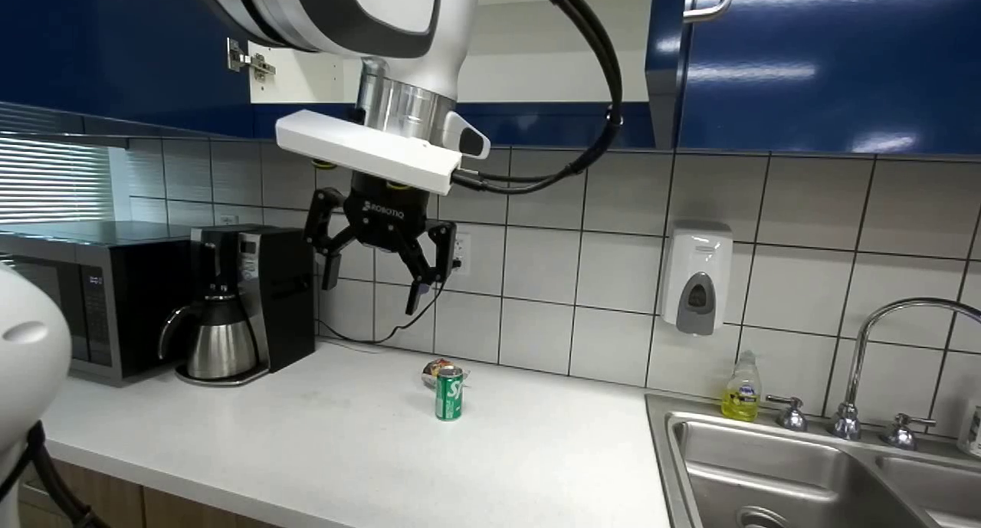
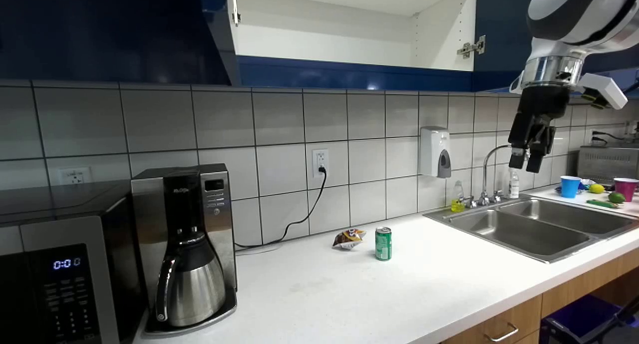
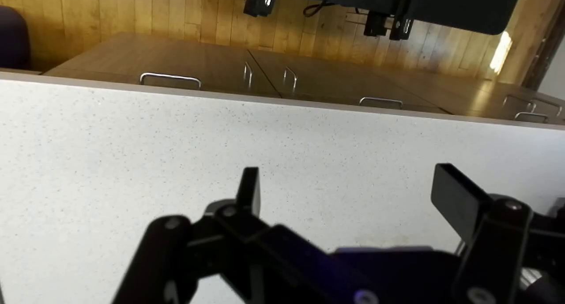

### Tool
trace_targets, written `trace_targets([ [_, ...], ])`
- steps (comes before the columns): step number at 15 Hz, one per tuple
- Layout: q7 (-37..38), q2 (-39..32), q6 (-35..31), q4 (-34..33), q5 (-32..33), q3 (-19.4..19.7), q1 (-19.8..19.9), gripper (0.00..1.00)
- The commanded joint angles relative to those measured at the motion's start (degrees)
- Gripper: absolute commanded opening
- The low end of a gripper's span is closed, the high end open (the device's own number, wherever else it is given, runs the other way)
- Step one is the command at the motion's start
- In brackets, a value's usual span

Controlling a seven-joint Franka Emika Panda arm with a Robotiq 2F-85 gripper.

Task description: Put the can inside the cupboard

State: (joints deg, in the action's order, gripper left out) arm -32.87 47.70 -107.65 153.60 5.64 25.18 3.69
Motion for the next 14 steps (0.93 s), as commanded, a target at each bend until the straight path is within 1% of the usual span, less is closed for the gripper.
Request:
trace_targets([
  [1, -0.8, -1.8, -1.0, -0.3, -0.7, -0.7, 0.7, 1.0],
  [3, -0.7, -4.0, -2.6, -0.4, -0.7, -0.5, 0.4, 1.0],
  [6, -0.7, -9.0, -7.6, 0.2, -0.9, -0.3, -0.1, 1.0],
  [10, -1.4, -18.8, -18.7, 1.5, -1.7, -0.4, -0.9, 1.0],
  [14, -3.0, -30.1, -30.2, 1.7, -4.9, -0.5, -2.0, 1.0],
])
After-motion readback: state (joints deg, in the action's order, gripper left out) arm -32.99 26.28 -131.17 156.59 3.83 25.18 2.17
